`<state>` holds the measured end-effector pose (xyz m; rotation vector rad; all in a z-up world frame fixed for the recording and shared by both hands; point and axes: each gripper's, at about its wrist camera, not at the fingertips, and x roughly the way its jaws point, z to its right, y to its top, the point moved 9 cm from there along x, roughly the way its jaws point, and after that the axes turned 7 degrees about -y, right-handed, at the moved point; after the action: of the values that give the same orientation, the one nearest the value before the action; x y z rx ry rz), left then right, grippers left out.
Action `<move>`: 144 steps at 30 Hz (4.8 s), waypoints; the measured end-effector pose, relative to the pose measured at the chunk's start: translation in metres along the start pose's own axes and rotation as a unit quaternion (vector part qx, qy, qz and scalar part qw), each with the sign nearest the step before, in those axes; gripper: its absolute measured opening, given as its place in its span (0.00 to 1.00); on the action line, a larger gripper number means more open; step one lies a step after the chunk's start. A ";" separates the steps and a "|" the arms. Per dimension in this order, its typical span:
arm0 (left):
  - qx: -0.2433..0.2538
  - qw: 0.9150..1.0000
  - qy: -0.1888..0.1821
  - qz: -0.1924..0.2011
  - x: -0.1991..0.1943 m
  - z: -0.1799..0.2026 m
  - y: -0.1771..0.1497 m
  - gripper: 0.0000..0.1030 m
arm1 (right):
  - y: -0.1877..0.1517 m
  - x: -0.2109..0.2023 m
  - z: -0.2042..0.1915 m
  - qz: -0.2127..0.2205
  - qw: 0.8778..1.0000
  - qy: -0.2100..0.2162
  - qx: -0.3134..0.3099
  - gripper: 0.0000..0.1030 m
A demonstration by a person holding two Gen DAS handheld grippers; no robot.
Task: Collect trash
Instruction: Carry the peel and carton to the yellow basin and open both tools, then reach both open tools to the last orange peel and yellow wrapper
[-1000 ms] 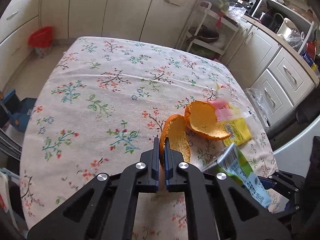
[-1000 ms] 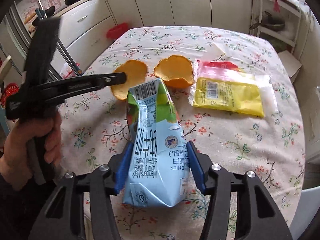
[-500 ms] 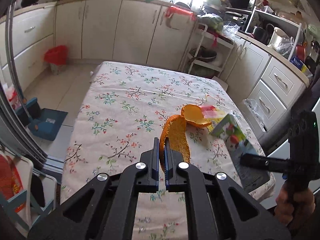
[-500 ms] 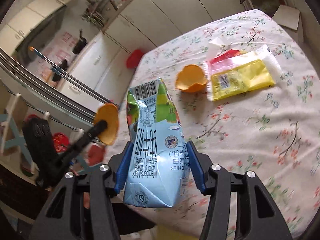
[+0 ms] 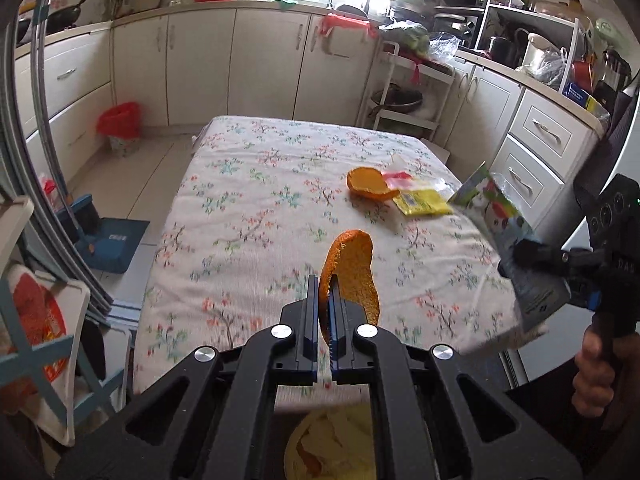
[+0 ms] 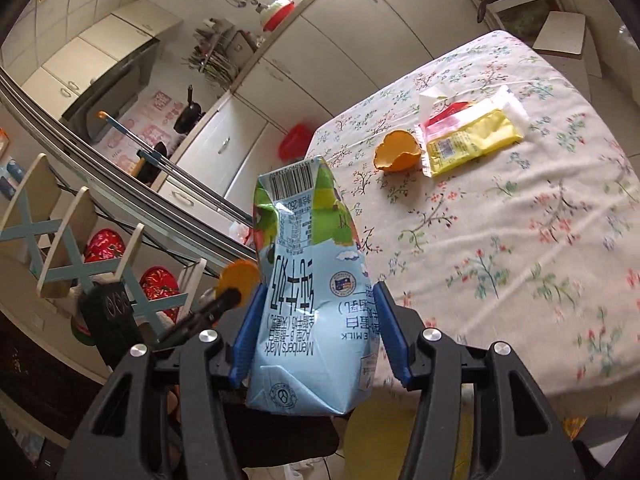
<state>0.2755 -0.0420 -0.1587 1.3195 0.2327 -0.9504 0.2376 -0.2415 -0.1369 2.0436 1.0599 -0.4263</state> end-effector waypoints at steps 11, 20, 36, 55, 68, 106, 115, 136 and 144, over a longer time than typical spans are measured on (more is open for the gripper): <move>0.000 0.999 -0.014 -0.040 -0.023 0.018 -0.067 0.04 | -0.028 -0.017 0.009 0.008 1.000 0.005 0.027 0.52; 0.028 0.995 -0.031 -0.092 -0.018 0.045 -0.111 0.04 | -0.044 -0.020 0.013 0.004 0.999 0.004 0.032 0.52; 0.103 0.976 -0.026 -0.190 0.008 0.074 -0.166 0.40 | -0.054 -0.023 0.009 0.000 1.000 0.001 0.025 0.52; -0.052 0.996 0.065 -0.024 -0.030 0.000 -0.094 0.86 | -0.083 -0.012 -0.001 -0.031 0.999 -0.012 -0.002 0.52; -0.058 0.996 0.071 -0.009 -0.036 -0.003 -0.091 0.87 | -0.135 0.013 -0.022 -0.098 0.990 -0.046 -0.094 0.52; -0.034 0.995 0.091 0.014 -0.045 0.001 -0.082 0.89 | -0.166 0.041 -0.005 -0.159 0.974 -0.110 -0.115 0.54; -0.033 0.996 0.086 0.019 -0.044 0.003 -0.077 0.89 | -0.150 0.029 -0.023 -0.111 0.979 -0.099 -0.142 0.55; 0.009 1.000 0.016 0.005 0.042 0.024 0.035 0.90 | 0.065 -0.003 0.048 0.041 0.976 -0.205 -0.068 0.63; 0.015 1.000 0.001 -0.022 0.117 0.029 0.073 0.90 | 0.127 0.038 0.097 0.027 0.964 -0.261 -0.047 0.63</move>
<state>0.3885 -0.1246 -0.1732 1.3467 0.2502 -0.9934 0.3672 -0.3399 -0.1599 1.7319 0.6839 -0.8156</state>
